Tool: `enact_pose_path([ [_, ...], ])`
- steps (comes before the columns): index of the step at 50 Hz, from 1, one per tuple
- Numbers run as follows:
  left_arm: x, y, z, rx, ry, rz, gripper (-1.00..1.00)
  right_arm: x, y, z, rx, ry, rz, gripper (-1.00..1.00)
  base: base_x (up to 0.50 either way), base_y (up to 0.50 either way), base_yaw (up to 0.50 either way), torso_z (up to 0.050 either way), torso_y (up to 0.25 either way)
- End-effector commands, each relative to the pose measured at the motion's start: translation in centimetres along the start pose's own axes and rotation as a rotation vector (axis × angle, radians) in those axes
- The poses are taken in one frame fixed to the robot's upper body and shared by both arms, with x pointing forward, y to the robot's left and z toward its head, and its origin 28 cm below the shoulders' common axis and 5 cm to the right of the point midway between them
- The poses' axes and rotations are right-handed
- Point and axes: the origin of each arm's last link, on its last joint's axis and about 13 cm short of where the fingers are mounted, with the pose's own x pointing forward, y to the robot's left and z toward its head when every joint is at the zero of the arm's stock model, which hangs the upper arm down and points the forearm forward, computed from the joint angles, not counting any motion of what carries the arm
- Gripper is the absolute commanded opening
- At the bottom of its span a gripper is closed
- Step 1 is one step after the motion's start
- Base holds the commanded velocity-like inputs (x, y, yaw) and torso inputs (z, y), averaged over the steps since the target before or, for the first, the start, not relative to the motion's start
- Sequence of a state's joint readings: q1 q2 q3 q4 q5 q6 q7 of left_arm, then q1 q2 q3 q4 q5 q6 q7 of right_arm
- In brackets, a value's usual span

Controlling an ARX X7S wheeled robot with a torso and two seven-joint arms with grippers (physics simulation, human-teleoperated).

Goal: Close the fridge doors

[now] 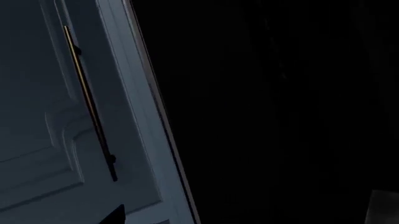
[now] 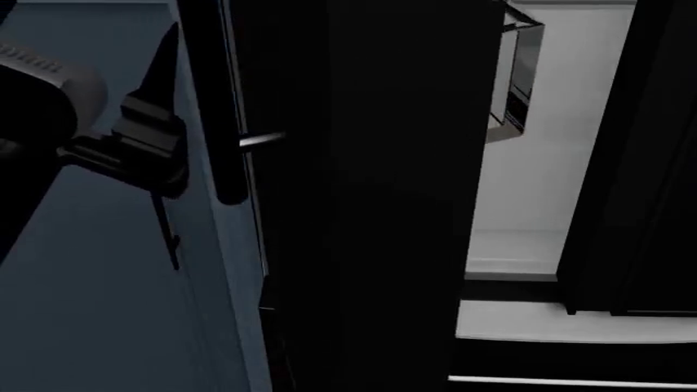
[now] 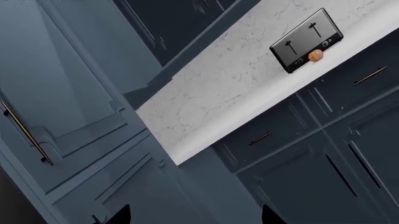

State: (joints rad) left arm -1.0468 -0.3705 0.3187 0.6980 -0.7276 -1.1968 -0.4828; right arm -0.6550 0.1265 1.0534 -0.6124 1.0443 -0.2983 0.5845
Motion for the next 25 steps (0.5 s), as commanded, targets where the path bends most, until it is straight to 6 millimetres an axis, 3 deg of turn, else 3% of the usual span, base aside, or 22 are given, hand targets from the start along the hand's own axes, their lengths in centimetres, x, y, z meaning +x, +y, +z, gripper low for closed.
enact_pose_path([
  [1,0.4,-1.1,1.0,-0.008,-0.029,-0.063,1.0,-0.1,-0.3,0.4,0.001,-0.006,-0.006,1.0,0.0,0.0,0.0,0.0,0.0],
  [13,1.0,-1.9,1.5,-0.001,-0.042,-0.098,1.0,-0.1,-0.1,0.9,0.003,-0.013,-0.003,1.0,0.0,0.0,0.0,0.0,0.0],
  [25,3.3,-2.4,1.5,-0.003,-0.039,-0.083,1.0,-0.1,-0.1,1.1,0.001,-0.018,-0.001,1.0,0.0,0.0,0.0,0.0,0.0],
])
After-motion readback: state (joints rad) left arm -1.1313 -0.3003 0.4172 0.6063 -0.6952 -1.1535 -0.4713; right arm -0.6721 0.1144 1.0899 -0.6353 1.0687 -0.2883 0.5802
